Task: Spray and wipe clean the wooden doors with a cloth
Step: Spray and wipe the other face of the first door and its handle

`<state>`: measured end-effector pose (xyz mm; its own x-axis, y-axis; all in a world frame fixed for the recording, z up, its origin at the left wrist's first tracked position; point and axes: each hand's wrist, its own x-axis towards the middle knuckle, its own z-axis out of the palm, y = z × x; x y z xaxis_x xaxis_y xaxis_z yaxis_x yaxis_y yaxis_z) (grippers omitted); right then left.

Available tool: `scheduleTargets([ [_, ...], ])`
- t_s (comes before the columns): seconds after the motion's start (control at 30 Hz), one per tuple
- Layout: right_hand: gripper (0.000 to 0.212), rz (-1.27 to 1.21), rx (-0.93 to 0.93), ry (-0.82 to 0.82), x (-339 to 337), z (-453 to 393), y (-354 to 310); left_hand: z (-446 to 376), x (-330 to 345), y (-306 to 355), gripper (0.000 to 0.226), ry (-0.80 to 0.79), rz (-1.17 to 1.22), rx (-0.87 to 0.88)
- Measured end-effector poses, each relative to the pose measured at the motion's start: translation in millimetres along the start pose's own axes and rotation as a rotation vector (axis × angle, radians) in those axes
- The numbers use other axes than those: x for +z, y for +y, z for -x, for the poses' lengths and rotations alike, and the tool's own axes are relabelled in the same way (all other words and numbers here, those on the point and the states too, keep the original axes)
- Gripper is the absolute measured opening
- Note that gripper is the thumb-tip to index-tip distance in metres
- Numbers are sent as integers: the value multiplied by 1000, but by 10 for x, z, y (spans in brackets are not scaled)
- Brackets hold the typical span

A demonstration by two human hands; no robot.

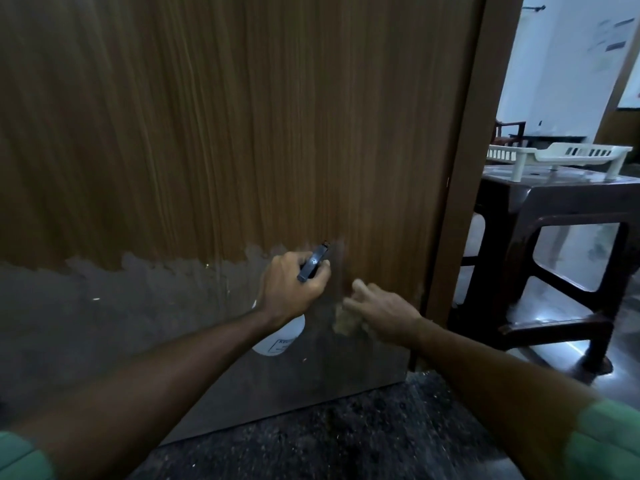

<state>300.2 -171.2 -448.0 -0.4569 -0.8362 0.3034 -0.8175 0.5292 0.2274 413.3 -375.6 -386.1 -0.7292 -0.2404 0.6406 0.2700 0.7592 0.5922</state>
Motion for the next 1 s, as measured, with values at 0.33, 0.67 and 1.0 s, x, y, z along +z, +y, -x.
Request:
scheduleTargets([
  [0.33,41,-207,334,803,-270,-638,-412,78,-101,-22,45,14,51,11],
  [0.67,35,-59,198,825,-526,-754,-390,279,-495,-273,50,-10,-12,1],
  [1.0,43,83,-204,532,-336,-780,-723,392,-908,-552,47,-27,-129,10],
])
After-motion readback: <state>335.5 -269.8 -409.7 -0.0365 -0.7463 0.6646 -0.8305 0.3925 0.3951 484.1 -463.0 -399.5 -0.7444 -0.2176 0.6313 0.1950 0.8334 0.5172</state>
